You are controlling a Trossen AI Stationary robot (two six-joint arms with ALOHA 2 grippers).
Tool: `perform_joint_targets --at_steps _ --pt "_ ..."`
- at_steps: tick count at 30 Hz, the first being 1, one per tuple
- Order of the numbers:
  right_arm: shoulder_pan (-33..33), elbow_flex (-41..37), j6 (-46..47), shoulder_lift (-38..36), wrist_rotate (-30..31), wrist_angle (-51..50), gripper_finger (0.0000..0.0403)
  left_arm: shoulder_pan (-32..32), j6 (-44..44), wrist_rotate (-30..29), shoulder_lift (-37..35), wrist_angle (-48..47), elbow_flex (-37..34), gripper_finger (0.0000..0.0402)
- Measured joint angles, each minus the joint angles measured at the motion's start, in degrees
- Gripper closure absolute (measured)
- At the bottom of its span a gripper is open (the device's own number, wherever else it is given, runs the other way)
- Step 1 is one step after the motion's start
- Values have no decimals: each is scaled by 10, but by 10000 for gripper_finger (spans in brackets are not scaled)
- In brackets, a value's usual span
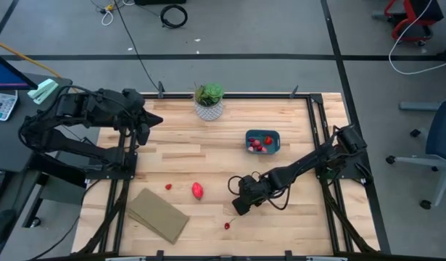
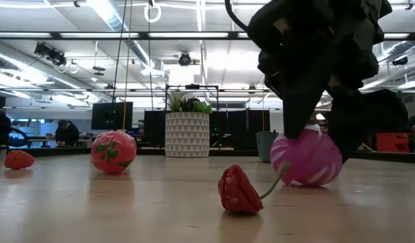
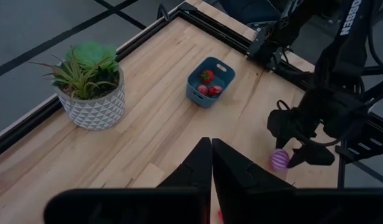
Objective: Pick and placing Produce into tupperware
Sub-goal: Put the purple onion into the blue bin
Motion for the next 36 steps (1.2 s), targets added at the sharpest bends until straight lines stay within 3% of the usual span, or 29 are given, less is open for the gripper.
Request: perform_joint_targets --at_steps 15,36 --pt "-4 1 -6 24 6 21 107 0 13 -2 0 0 0 381" --pt "-9 0 -12 21 27 26 184 0 15 -2 0 0 0 387"
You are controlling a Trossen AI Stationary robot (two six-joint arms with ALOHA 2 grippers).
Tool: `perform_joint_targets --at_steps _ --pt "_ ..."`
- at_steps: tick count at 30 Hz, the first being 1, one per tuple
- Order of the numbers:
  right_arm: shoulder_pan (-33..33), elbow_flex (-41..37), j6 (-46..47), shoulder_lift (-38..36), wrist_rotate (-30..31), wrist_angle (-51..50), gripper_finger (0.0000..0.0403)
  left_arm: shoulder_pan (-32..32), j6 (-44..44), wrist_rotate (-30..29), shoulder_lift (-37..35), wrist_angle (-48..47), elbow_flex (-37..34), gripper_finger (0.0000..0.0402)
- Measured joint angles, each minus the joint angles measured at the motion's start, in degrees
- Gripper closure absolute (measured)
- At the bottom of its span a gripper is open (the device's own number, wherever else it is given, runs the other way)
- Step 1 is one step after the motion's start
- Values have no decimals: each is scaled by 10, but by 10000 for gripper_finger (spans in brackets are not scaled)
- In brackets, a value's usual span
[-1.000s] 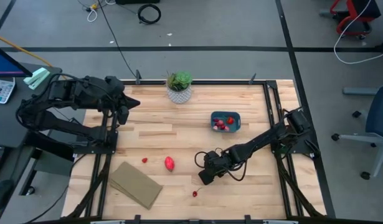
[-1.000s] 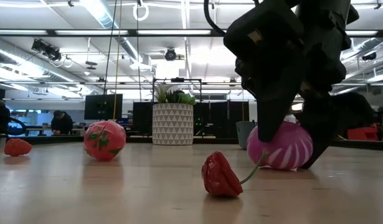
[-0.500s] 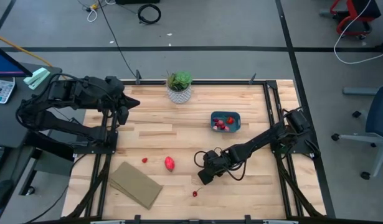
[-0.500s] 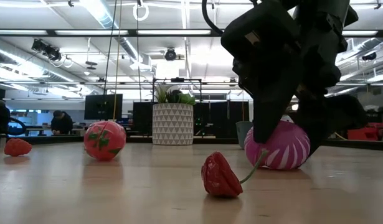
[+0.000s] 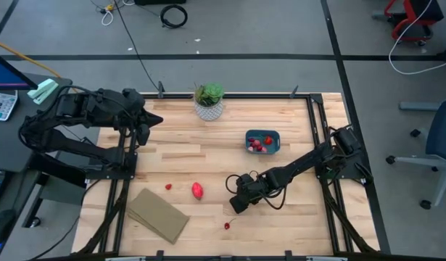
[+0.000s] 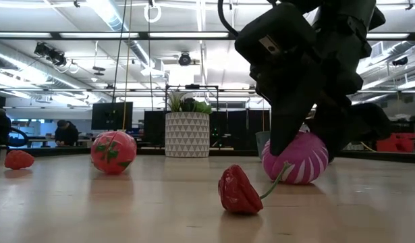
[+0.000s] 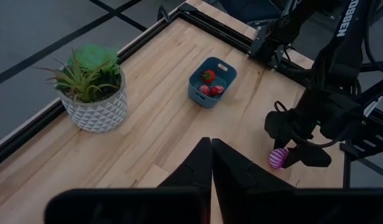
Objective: Pick and placing Produce into tupperware
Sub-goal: Put the purple onion into the blue bin
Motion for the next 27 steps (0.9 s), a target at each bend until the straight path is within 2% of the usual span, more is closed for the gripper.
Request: perform_joint_targets --at_steps 9,16,21,27 --pt "-20 0 -6 -16 -32 -8 182 0 0 0 0 0 0 381" --pt "-71 0 -57 -83 -26 -54 184 0 0 0 0 0 0 384" --pt "-133 0 -127 -169 43 -198 181 0 -2 0 0 0 0 389" --pt "-234 0 -178 -270 158 -378 181 0 -2 0 0 0 0 380"
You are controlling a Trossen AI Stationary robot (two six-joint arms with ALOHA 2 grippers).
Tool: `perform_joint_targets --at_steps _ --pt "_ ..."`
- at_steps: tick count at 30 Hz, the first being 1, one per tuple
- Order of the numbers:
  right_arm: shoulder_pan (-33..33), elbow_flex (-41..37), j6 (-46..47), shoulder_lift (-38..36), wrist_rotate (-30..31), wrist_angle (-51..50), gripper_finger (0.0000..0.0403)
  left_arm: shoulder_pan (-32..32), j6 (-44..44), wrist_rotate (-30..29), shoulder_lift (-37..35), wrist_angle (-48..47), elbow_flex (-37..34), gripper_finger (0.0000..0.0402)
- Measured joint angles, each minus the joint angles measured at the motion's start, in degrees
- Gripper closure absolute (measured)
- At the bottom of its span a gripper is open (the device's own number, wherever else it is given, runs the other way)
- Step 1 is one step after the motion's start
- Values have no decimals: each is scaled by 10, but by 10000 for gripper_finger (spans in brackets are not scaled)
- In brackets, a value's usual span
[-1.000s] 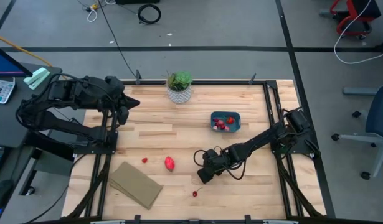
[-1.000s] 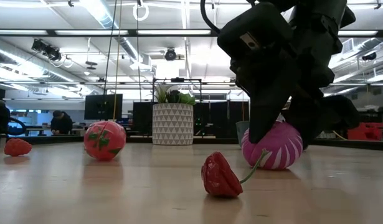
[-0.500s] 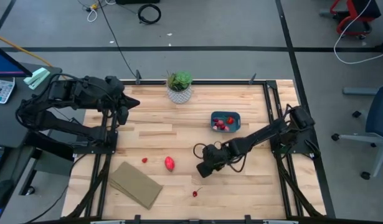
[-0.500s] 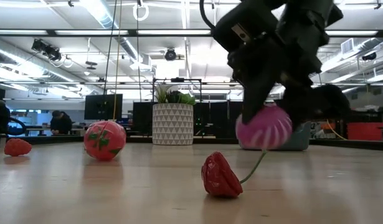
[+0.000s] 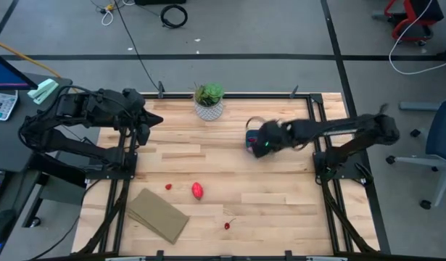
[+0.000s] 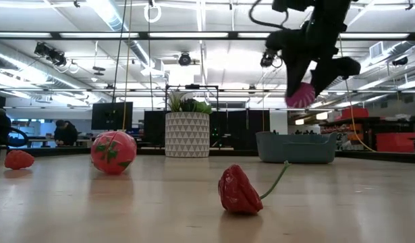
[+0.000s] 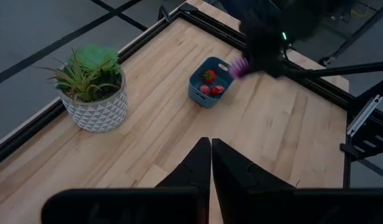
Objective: Pick and placing Produce into tupperware
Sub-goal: Put the purple onion into the blue bin, then put the red dragon fruit into the blue bin
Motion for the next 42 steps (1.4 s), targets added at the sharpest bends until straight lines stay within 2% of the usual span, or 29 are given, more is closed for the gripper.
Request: perform_joint_targets --at_steps 4,8,14,21,30,36,42 --pt "-60 0 -46 -29 13 -36 181 0 0 0 0 0 0 377" --pt "-84 0 -88 -16 12 -38 180 0 -1 0 0 0 0 384" --pt "-83 0 -127 49 -17 -37 179 0 -3 0 0 0 0 389" --pt "-83 0 -141 104 -22 -34 178 0 -5 0 0 0 0 380" --pt "-83 0 -191 141 -43 -33 144 0 -5 0 0 0 0 377" --pt "-87 0 -204 139 -43 -31 128 0 -5 0 0 0 0 383" --pt "-105 0 -201 92 -63 -31 125 0 -5 0 0 0 0 375"
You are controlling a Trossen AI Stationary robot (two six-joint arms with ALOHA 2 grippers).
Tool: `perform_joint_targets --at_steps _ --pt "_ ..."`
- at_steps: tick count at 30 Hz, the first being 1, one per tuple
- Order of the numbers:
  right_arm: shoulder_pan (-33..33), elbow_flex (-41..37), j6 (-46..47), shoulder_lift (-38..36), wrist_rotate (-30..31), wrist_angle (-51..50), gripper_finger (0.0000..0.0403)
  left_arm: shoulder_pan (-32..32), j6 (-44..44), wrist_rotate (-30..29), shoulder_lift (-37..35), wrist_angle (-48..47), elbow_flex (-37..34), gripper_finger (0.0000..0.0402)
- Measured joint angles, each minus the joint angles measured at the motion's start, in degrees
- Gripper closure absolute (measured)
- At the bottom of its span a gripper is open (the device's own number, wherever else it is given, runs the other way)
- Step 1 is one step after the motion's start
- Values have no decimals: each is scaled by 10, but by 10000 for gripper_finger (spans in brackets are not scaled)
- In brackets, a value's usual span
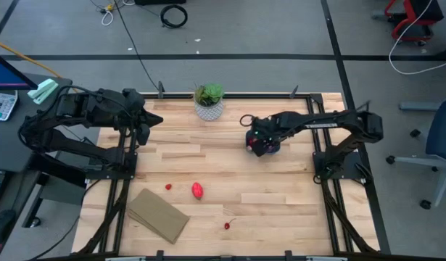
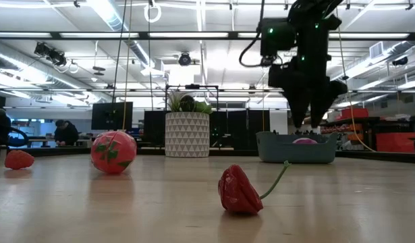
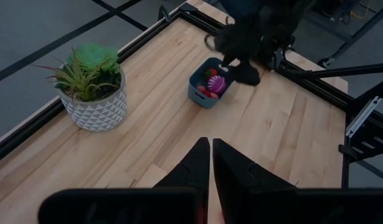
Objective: Pick and placing Produce into tupperware
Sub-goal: Put the red dragon fruit into the blue bin
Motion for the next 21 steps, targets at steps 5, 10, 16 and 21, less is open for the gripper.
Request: perform_joint_targets --at_steps 5,10,16,21 --pt "-6 0 43 -73 -60 21 130 0 -3 0 0 0 0 374" --pt "56 0 52 -120 -122 102 142 0 -25 13 4 -4 0 380" --pt "200 0 47 -110 -102 224 156 -18 -58 86 32 -52 0 372" --pt "286 0 118 -71 -20 305 154 -62 -130 92 82 -87 0 343"
